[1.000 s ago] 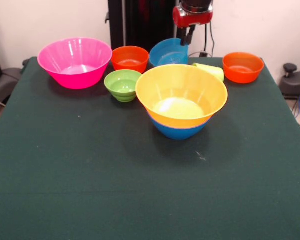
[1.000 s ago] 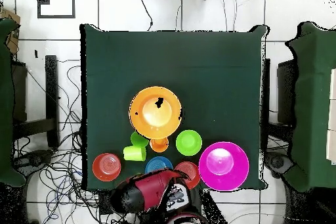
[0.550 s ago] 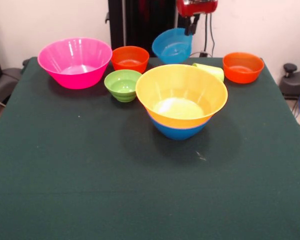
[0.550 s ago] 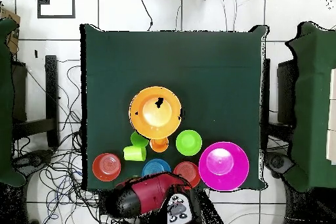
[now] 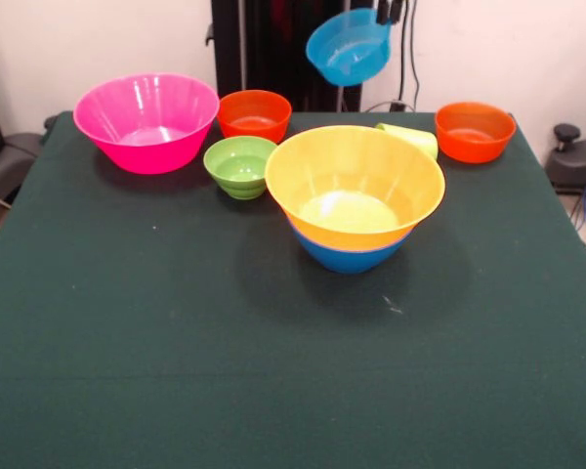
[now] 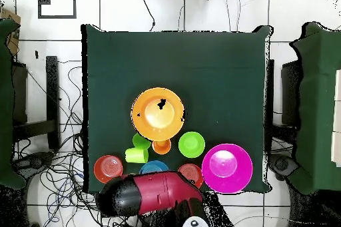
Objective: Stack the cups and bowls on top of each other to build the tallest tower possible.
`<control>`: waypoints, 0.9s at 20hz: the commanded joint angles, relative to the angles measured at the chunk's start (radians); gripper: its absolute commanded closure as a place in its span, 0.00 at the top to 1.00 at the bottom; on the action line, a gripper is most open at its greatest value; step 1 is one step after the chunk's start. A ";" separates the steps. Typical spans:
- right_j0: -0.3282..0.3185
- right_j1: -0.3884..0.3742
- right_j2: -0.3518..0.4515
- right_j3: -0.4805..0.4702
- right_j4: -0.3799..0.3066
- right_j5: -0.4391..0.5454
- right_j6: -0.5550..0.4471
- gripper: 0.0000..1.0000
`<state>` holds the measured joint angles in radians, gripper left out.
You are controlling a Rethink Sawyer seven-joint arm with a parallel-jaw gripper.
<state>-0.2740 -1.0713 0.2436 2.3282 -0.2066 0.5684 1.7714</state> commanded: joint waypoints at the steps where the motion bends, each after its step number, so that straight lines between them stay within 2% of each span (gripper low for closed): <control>1: -0.052 -0.105 0.152 -0.032 0.093 0.219 -0.143 0.00; 3: -0.072 -0.127 0.166 -0.063 0.101 0.280 -0.165 0.00; 5: -0.080 -0.109 0.177 -0.107 0.076 0.303 -0.163 0.00; 12: -0.086 0.016 0.204 -0.273 -0.016 0.341 -0.126 0.00; 18: -0.072 0.173 0.189 -0.452 -0.128 0.355 -0.110 0.00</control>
<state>-0.3510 -1.0844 0.3778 2.0746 -0.2103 0.8379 1.7714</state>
